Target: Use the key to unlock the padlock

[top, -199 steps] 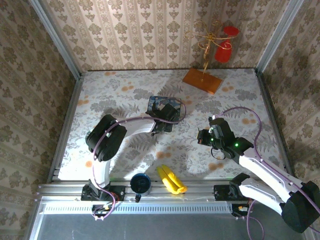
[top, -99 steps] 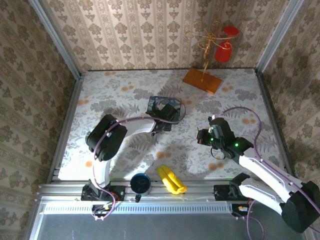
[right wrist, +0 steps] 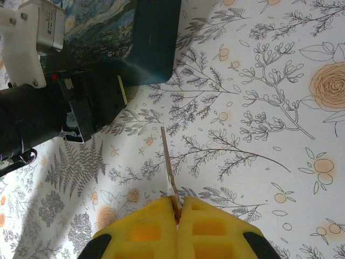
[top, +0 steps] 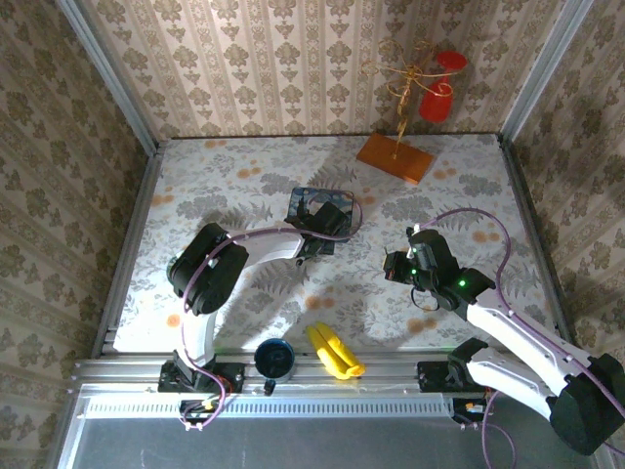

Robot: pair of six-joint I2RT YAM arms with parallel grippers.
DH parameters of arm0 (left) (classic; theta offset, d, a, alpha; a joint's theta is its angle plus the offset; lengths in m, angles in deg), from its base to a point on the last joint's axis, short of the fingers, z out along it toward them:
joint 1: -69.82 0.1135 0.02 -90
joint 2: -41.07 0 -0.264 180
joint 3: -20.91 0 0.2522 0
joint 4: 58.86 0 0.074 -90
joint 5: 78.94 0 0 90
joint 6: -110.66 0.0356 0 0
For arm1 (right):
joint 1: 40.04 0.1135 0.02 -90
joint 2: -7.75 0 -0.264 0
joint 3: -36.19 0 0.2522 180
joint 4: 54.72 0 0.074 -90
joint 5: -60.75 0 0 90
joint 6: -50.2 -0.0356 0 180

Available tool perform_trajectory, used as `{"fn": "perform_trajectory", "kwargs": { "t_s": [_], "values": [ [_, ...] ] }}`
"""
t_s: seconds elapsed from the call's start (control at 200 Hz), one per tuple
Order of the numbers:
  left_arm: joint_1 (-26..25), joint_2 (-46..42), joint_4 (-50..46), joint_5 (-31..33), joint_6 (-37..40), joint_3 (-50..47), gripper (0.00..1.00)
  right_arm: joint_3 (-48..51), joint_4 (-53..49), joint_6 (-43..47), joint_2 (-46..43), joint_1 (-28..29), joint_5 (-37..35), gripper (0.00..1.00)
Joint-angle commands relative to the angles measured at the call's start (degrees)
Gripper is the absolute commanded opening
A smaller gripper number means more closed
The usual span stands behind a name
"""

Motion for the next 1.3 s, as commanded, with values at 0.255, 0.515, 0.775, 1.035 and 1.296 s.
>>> {"fn": "perform_trajectory", "kwargs": {
  "t_s": [0.255, 0.515, 0.775, 1.035, 1.296],
  "values": [
    [0.46, -0.03, 4.82, -3.88, 0.0, -1.57, 0.48, -0.04, 1.44, -0.48, 0.16, -0.27, 0.62, 0.0],
    [0.87, -3.21, 10.06, -6.5, -0.17, -6.38, 0.49, 0.27, 1.45, -0.64, -0.06, -0.28, 0.72, 0.0],
    [2.24, -7.29, 17.42, -8.19, -0.41, -12.56, 0.46, 0.59, 2.05, -0.99, 0.16, -0.28, 0.89, 0.0],
    [4.74, -7.47, 23.3, -14.31, -0.92, -15.2, 0.42, 0.4, 1.97, -0.96, 0.07, -0.26, 0.98, 0.0],
    [5.89, -5.93, 27.11, -19.21, -3.03, -16.73, 0.42, 0.23, 2.14, -1.04, 0.34, -0.28, 1.08, 0.0]
  ]
}}
